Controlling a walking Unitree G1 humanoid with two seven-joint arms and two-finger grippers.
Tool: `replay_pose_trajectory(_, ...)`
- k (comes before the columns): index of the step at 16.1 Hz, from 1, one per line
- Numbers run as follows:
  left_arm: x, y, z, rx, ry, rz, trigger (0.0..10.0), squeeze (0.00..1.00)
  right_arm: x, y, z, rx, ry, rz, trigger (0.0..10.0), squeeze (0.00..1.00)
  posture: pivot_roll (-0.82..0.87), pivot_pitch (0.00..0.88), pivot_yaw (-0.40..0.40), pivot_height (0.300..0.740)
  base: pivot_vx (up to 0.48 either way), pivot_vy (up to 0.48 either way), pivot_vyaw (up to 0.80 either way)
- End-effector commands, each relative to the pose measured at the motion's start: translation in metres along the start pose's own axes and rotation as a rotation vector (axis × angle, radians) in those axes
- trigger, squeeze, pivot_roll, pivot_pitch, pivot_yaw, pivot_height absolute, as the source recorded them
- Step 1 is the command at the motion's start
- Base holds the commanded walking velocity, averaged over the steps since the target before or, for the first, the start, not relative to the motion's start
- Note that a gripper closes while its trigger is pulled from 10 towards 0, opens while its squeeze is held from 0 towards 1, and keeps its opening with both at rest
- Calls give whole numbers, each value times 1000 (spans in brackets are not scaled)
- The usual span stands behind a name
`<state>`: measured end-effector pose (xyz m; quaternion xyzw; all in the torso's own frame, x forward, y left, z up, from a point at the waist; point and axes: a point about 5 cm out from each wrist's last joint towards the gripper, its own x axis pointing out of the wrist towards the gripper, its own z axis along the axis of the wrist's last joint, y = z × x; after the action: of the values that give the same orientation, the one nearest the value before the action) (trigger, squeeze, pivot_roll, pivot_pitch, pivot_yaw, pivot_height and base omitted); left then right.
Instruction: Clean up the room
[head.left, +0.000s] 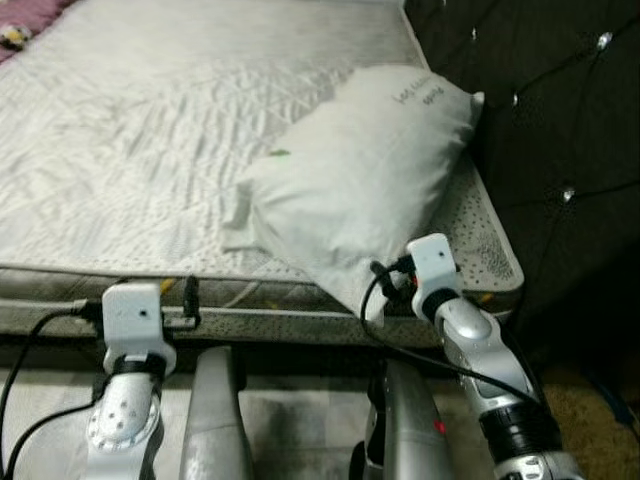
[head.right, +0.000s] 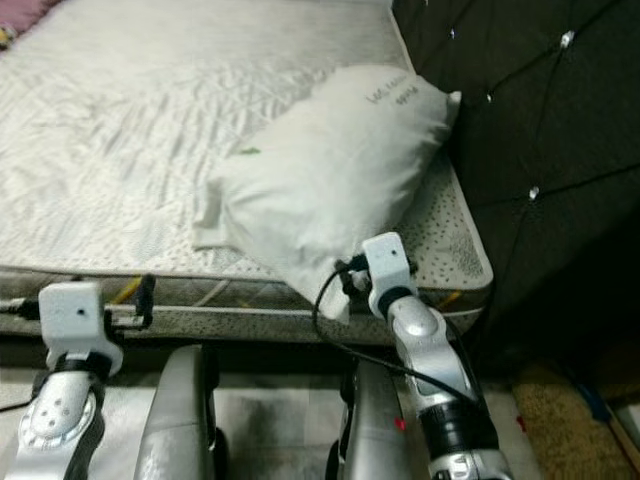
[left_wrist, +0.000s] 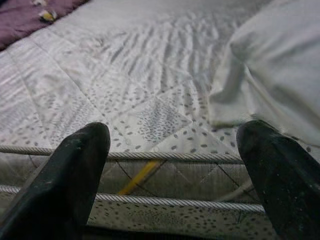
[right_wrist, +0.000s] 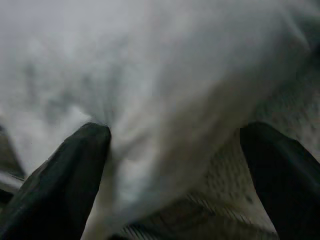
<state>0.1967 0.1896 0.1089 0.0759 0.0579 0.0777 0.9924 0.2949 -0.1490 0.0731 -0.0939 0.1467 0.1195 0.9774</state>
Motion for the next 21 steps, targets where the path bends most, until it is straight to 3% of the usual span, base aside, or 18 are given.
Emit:
replay_pose_trajectory(1,-7,4,2,14,18,-8,10000,0,-2,-1,-6,21,37,-26,10000,0,111,114,-49,549,0,0,0)
replay_pose_trajectory(5,-16,4,2,18,43,-36,10000,0,-5,10,-14,91,114,13,10000,0,116,136,-32,549,0,0,0)
replay_pose_trajectory(6,-16,4,3,16,45,-42,10000,0,-5,14,-13,111,111,36,0,0,117,140,-28,549,0,0,0)
replay_pose_trajectory(10,-12,3,4,9,55,-64,10000,0,9,18,5,177,61,56,0,0,119,127,-22,549,0,0,0)
replay_pose_trajectory(21,2,6,10,9,14,-34,10000,0,50,14,46,225,-21,29,0,0,146,83,-40,549,0,0,0)
